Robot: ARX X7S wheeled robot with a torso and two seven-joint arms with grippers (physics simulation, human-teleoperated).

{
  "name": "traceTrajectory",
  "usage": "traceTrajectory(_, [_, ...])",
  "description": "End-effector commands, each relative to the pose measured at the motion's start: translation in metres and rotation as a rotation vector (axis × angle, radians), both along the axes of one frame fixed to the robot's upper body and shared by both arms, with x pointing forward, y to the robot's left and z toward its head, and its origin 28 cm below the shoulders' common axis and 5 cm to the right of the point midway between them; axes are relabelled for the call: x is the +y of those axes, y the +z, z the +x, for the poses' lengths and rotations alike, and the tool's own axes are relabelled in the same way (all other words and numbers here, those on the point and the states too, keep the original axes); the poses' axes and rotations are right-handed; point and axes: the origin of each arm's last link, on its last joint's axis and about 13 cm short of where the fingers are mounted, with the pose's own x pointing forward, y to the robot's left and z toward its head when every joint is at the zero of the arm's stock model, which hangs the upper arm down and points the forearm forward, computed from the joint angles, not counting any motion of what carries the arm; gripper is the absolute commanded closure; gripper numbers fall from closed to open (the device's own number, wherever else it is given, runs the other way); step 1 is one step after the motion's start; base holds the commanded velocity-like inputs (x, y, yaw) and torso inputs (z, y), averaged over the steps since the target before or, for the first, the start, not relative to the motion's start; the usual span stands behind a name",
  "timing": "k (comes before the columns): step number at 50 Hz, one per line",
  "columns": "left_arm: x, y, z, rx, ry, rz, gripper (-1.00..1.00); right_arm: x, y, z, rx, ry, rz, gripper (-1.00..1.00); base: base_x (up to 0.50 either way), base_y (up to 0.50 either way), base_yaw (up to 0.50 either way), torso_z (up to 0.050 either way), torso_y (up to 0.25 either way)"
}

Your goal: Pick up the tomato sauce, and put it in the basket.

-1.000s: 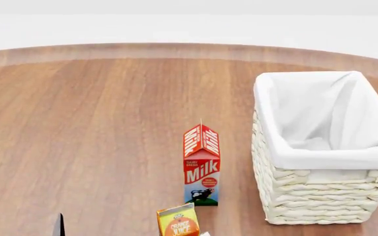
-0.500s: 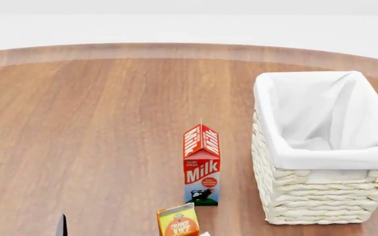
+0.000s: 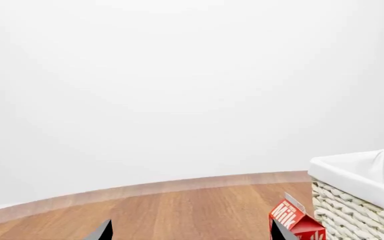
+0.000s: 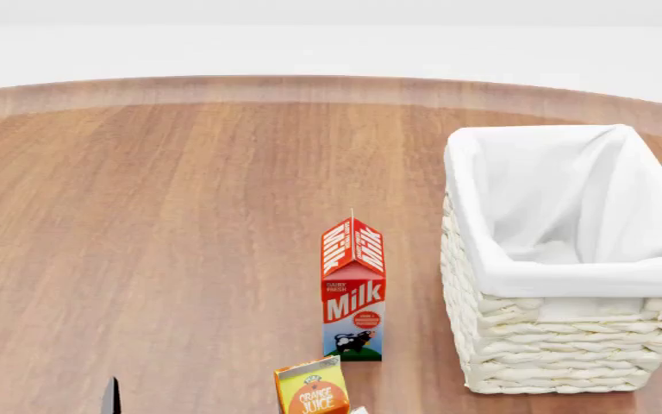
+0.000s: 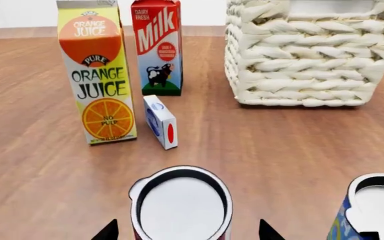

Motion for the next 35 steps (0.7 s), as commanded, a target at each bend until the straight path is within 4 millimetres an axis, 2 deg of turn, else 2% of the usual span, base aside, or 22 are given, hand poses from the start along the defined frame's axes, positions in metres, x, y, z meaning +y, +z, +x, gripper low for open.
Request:
traceTrajectory(1, [0.0,0.0,0.0,0.003,-0.001,-0.002,-1.0,0.0,-0.004,0.003,0.037,0.008,-0.002,-1.0,0.0,0.0,0.0,0.0,0.0])
traceTrajectory(6, [0.0,-0.001,0.0,0.003,-0.002,-0.002,-1.0,0.001,-0.004,0.003,0.036,0.005,-0.008,-1.0,0.0,0.0,0.0,0.0,0.0])
traceTrajectory(7, [0.0,0.0,0.0,0.003,-0.002,-0.002,-1.0,0.001,-0.004,0.003,0.031,0.008,-0.01,1.0,0.0,0.0,0.0,0.0,0.0])
traceTrajectory(24, [-0.001,0.0,0.0,0.006,-0.005,-0.006,-1.0,0.001,-0.001,0.002,-0.002,-0.013,-0.013,1.0,0.0,0.0,0.0,0.0,0.0])
traceTrajectory(32, [-0.001,-0.001,0.0,0.008,-0.004,-0.006,-1.0,-0.004,0.055,0.007,-0.186,-0.049,-0.013,1.0,0.0,0.0,0.0,0.0,0.0])
traceTrajectory(35, [-0.001,-0.001,0.0,0.007,-0.005,-0.005,-1.0,-0.004,0.061,0.007,-0.224,-0.053,-0.006,1.0,0.0,0.0,0.0,0.0,0.0])
